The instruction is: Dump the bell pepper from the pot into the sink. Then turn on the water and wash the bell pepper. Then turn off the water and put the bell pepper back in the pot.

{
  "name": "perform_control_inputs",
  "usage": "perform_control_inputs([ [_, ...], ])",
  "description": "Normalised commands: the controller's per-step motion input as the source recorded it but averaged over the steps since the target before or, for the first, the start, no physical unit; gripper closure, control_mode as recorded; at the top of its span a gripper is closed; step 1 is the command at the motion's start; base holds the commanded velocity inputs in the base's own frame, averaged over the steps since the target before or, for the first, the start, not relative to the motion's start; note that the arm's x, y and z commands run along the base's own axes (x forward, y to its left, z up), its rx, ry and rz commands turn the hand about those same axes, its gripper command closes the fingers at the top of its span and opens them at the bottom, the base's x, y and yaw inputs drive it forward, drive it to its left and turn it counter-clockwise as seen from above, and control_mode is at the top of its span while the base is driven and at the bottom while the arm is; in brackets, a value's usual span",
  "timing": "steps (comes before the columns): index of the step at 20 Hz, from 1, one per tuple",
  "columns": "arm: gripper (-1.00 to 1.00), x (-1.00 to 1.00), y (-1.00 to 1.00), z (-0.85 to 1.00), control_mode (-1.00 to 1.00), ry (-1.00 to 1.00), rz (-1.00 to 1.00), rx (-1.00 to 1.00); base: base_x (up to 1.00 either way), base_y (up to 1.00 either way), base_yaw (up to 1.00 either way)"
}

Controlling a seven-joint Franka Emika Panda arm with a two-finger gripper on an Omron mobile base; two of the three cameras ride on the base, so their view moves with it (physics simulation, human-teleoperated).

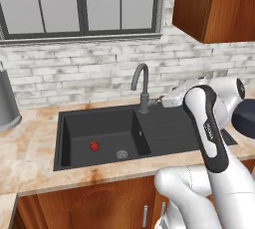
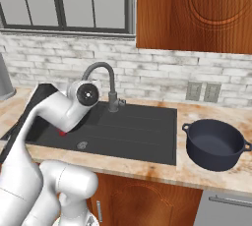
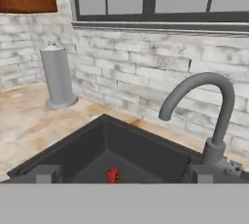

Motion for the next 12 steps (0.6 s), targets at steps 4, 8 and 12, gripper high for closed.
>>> perform_control_inputs([
  [4,-1.00,-0.56,0.52,0.35,-1.00,0.37,-0.23,0.00,0.00,0.00,0.00],
  [8,-1.00,-0.35,0.71,0.03,-1.00,0.32,-0.20,0.00,0.00,0.00,0.00],
  [12,-1.00,-0.03,0.73,0.00,-1.00,0.30,-0.18,0.00,0.00,0.00,0.00],
])
